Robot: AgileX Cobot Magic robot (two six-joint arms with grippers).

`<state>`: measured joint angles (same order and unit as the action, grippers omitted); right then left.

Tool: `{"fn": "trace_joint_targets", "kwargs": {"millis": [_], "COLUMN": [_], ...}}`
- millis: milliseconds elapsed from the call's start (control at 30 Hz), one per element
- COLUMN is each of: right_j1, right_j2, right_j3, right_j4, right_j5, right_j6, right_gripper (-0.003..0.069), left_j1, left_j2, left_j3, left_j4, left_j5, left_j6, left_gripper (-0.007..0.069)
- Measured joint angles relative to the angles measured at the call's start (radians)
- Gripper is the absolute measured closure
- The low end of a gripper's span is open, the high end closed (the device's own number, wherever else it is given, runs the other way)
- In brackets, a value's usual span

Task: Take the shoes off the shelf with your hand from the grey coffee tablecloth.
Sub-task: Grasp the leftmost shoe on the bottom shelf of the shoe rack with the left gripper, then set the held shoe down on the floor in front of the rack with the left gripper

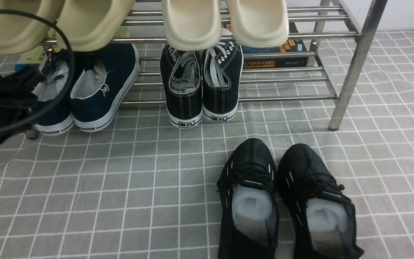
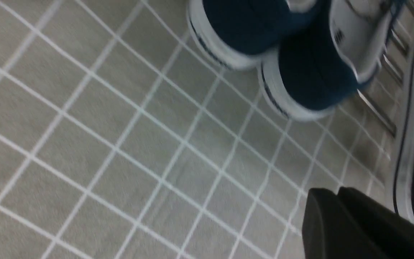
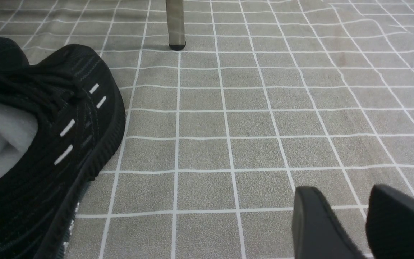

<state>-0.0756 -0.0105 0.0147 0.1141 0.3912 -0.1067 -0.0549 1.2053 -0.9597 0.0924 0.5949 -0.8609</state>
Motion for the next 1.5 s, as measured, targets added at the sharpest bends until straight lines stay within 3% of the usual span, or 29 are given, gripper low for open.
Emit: {"fn": "trace_joint_targets", "kwargs": {"millis": [33, 167, 333, 433, 800, 1033, 1333, 1467, 1500], "right_j1": [0.0, 0.0, 0.0, 0.0, 0.0, 0.0, 0.0, 0.0, 0.0], "right_j2": [0.0, 0.0, 0.0, 0.0, 0.0, 0.0, 0.0, 0.0, 0.0], "right_j3": [0.0, 0.0, 0.0, 0.0, 0.0, 0.0, 0.0, 0.0, 0.0], "right_j4": [0.0, 0.0, 0.0, 0.0, 0.0, 0.0, 0.0, 0.0, 0.0], "right_j5": [0.0, 0.0, 0.0, 0.0, 0.0, 0.0, 0.0, 0.0, 0.0], "right_j6": [0.0, 0.0, 0.0, 0.0, 0.0, 0.0, 0.0, 0.0, 0.0], "right_gripper": [0.0421, 0.0421, 0.0421, 0.0421, 0.0421, 0.0421, 0.0421, 0.042, 0.042], "left_j1": [0.0, 0.0, 0.0, 0.0, 0.0, 0.0, 0.0, 0.0, 0.0], "left_j2": [0.026, 0.085, 0.179, 0.233, 0.382, 0.424, 0.456, 0.462, 0.463], "left_j3": [-0.031, -0.053, -0.054, -0.054, -0.057, -0.058, -0.059, -0.059, -0.058], "left_j4": [0.104, 0.296, 0.407, 0.46, 0.483, 0.51, 0.642, 0.667, 0.67], "left_j5": [0.0, -0.055, -0.184, -0.274, -0.314, -0.299, -0.299, -0.283, -0.276], "left_j6": [-0.126, -0.456, -0.679, -0.729, -0.754, -0.913, -1.009, -1.038, -1.04], "left_gripper": [0.047, 0.0308, 0.0198, 0.0177, 0.0173, 0.0173, 0.0184, 0.0316, 0.0382]}}
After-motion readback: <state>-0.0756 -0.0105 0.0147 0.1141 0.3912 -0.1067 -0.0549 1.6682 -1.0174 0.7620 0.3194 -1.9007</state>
